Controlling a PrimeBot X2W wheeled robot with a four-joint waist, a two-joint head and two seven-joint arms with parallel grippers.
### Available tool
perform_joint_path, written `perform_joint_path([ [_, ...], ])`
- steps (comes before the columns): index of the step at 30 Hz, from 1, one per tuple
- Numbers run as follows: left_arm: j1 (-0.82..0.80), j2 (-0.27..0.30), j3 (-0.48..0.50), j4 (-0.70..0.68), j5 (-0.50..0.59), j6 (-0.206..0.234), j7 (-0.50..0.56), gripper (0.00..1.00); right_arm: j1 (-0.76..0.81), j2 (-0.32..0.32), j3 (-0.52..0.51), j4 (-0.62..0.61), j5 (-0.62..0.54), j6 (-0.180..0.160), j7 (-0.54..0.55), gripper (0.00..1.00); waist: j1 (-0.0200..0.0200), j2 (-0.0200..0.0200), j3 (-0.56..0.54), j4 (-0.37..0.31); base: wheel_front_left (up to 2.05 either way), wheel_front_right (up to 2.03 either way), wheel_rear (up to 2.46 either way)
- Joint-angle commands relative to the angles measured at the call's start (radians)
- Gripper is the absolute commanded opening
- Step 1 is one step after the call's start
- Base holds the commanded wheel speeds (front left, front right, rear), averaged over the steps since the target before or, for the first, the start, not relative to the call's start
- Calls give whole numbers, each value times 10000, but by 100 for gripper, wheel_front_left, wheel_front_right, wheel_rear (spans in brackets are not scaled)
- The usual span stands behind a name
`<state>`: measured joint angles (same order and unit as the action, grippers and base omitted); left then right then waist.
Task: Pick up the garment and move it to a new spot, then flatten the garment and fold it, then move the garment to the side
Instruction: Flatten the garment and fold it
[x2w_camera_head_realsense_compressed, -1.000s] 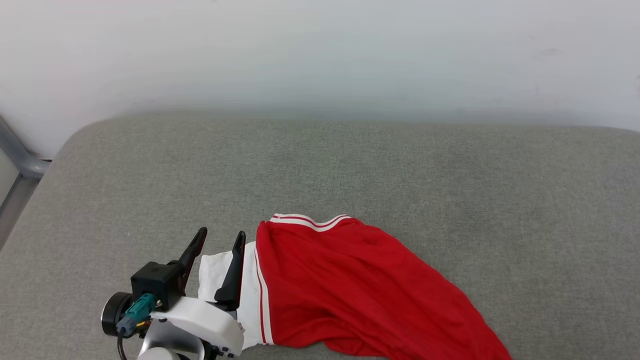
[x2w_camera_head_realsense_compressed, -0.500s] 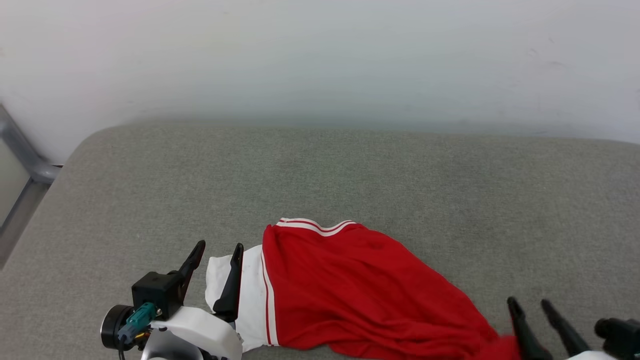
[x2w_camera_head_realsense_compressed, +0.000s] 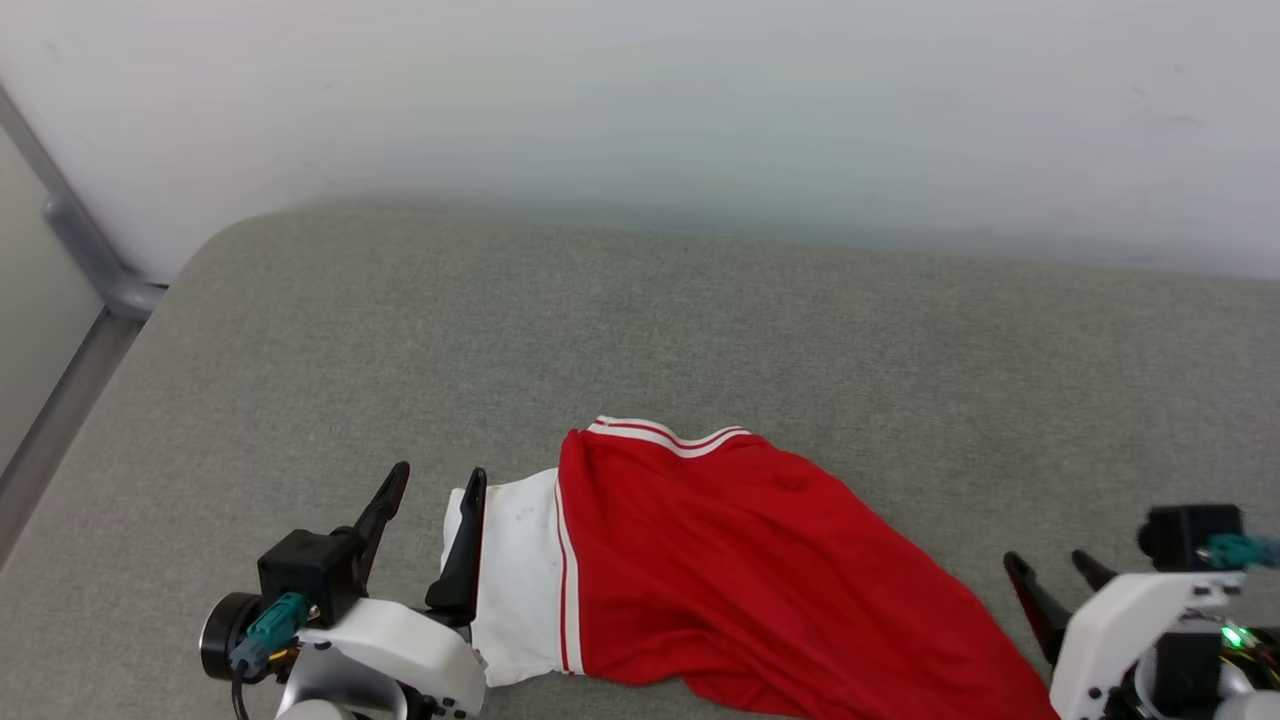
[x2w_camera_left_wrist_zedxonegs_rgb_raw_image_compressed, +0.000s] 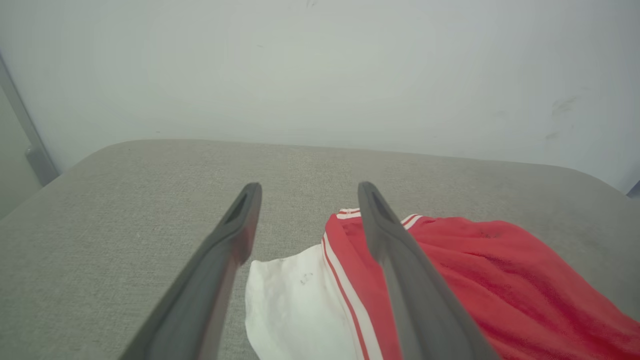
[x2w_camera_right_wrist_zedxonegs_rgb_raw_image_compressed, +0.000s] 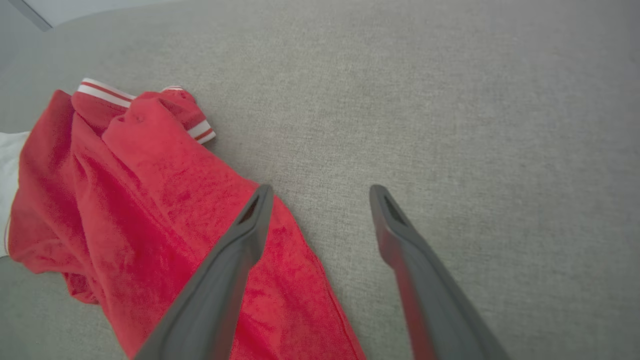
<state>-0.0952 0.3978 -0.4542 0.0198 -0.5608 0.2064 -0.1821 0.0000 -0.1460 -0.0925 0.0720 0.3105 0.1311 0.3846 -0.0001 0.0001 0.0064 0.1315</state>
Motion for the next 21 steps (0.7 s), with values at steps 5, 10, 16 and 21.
perform_joint_path([
  [5, -387, -148, -17, 55, -48, -130, -209, 100, -1046, -797, 1344, 792, 541, -7, 1895, 100, 1, -1, 604, 472, 0, 0, 0],
  [10, -584, -235, 10, 230, -110, -235, -345, 100, -1705, -1315, 2365, 1467, 967, -7, 2708, 100, 1, -1, 992, 695, 0, 0, 0],
  [16, -731, -322, 43, 490, -134, -332, -474, 100, -1859, -1383, 3140, 2818, 1714, -5, 3899, 100, 1, -1, 1141, 789, 0, 0, 0],
  [21, -751, -379, 69, 624, -161, -325, -522, 100, -2230, -1348, 3357, 2971, 2128, -4, 3992, 0, 1, -1, 1028, 659, 0, 0, 0],
])
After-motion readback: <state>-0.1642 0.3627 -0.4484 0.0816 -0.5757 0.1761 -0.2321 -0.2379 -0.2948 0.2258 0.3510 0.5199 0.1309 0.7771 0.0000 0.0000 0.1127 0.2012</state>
